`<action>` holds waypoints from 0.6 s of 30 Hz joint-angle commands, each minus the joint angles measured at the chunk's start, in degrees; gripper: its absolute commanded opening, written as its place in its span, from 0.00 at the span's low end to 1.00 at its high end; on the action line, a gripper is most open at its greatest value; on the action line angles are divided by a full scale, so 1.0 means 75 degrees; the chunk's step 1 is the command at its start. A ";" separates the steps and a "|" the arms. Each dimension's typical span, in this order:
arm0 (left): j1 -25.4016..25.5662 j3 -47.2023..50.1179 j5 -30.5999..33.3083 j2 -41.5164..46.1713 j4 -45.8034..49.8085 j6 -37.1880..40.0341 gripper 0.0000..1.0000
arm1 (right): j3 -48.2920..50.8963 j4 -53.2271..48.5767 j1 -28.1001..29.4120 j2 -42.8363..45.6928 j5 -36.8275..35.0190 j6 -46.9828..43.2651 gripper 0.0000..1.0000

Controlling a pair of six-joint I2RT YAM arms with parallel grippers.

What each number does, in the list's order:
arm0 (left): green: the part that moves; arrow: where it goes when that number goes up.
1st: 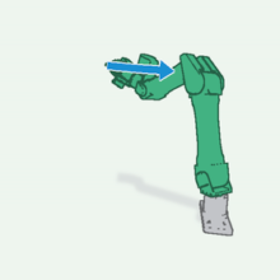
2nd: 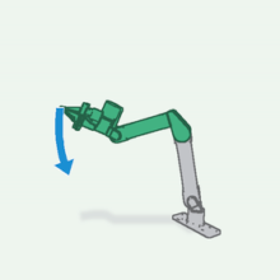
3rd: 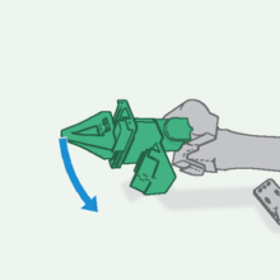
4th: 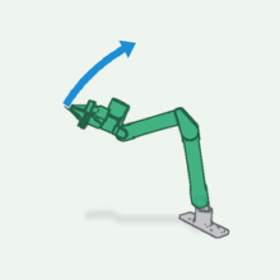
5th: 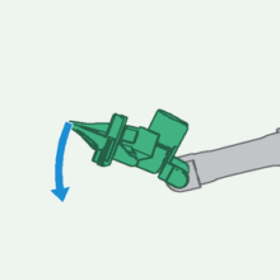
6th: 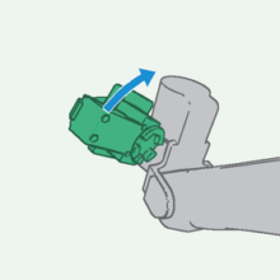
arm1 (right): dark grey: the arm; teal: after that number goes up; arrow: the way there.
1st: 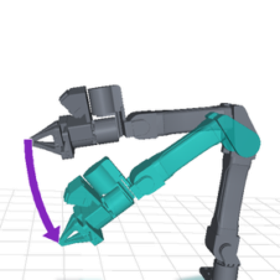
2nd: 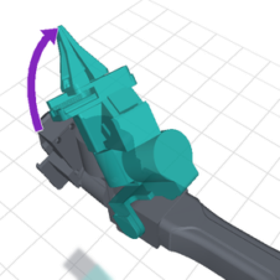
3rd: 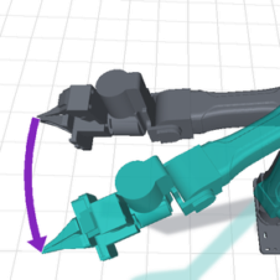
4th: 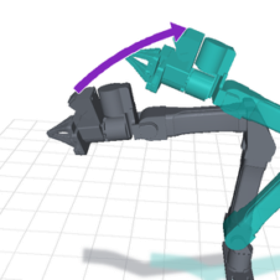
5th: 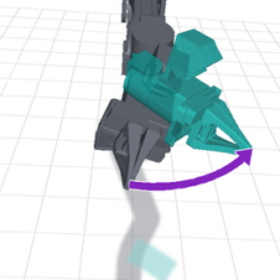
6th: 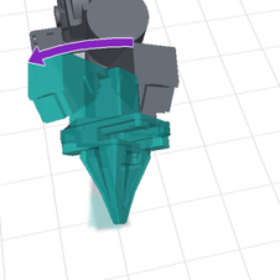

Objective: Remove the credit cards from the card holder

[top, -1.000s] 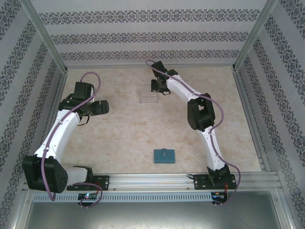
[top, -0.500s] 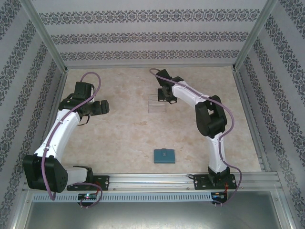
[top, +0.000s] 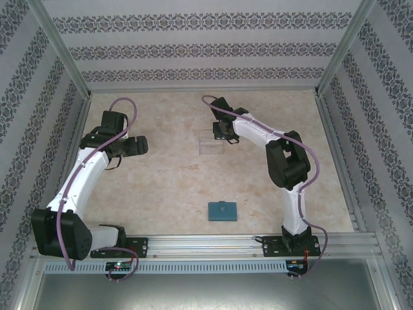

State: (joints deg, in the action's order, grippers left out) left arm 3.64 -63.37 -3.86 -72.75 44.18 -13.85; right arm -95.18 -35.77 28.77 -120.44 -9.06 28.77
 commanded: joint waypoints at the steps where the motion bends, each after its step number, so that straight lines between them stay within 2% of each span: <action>1: -0.0097 0.0042 0.0031 -0.0015 0.0109 0.0144 0.90 | -0.0153 -0.0144 0.0101 0.0408 -0.0226 -0.0048 0.18; 7: -0.0099 0.0043 0.0056 -0.0024 0.0111 0.0147 0.90 | -0.0405 -0.0497 0.0045 0.0655 0.0131 -0.0792 0.24; 14: -0.0099 -0.0005 -0.0006 -0.0117 0.0109 0.0194 0.90 | 0.0126 -0.0654 -0.0074 0.1411 0.1862 -0.3524 0.36; 18: -0.0133 -0.0036 0.0032 -0.0135 0.0119 0.0206 0.90 | 0.0877 -0.0843 0.0021 0.2071 0.3155 -0.5533 0.36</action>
State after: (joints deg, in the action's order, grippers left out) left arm 3.60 -63.35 -4.03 -73.45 44.18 -13.65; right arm -92.23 -38.98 28.62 -109.01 5.06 2.00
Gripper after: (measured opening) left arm 0.903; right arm 0.356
